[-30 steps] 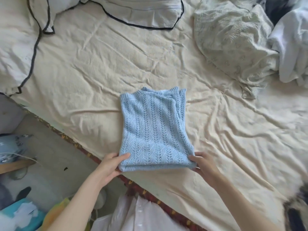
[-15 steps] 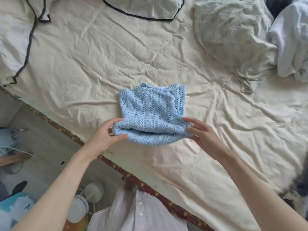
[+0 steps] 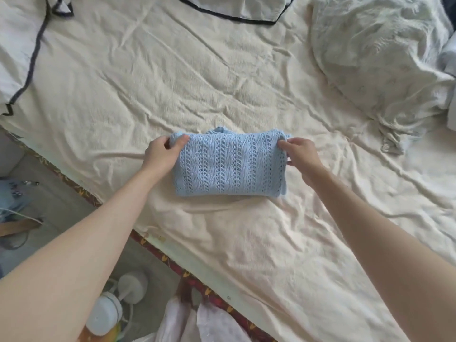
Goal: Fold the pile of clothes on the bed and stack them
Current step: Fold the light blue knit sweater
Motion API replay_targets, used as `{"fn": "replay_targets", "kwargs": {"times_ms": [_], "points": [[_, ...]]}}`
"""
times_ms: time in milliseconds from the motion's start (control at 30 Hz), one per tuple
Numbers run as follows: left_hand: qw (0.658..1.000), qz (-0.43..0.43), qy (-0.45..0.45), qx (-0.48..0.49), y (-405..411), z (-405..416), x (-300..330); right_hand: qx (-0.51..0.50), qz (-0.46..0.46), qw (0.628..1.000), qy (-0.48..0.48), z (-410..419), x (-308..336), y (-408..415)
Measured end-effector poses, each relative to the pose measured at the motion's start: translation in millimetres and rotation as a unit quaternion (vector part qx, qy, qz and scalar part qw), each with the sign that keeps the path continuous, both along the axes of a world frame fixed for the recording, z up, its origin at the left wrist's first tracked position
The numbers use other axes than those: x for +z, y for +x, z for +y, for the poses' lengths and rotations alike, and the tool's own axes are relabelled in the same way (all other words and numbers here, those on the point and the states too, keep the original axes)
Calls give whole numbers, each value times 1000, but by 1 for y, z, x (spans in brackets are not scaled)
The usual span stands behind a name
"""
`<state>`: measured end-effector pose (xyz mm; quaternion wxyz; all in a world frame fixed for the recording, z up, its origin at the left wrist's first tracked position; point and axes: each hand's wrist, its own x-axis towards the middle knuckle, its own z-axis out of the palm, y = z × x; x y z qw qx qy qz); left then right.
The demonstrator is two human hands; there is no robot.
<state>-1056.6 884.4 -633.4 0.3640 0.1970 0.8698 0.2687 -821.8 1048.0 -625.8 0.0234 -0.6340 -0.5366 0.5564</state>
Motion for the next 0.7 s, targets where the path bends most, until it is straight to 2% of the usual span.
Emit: {"fn": "replay_targets", "kwargs": {"times_ms": [67, 133, 200, 267, 300, 333, 467, 567, 633, 700], "points": [[999, 21, -30, 11, 1, 8, -11, 22, -49, 998, 32, 0, -12, -10], [998, 43, -29, 29, 5, 11, -19, 47, -110, 982, 145, -6, -17, -13], [998, 41, 2, 55, 13, 8, -25, 89, -112, 945, 295, -23, -13, -15], [997, 24, 22, 73, 23, 1, -31, 195, -91, 885, 414, -46, -14, -14], [997, 19, 23, 77, 27, -4, -33, 255, -92, 859, 434, -56, -17, -13], [996, 19, 24, 78, 32, -7, -34, 305, -105, 849, 419, -63, -21, -11], [998, 36, -18, 50, 31, -6, -43, 368, -206, 868, 261, -60, -49, -4], [993, 31, -95, 55, 16, 10, -44, 373, -171, 884, 226, -45, -56, -9], [990, 16, -125, 59, 11, 16, -43, 295, -103, 924, 221, -42, -51, -10], [991, -6, -111, 77, 14, 12, -39, 114, -19, 973, 201, -46, -45, -5]]}}
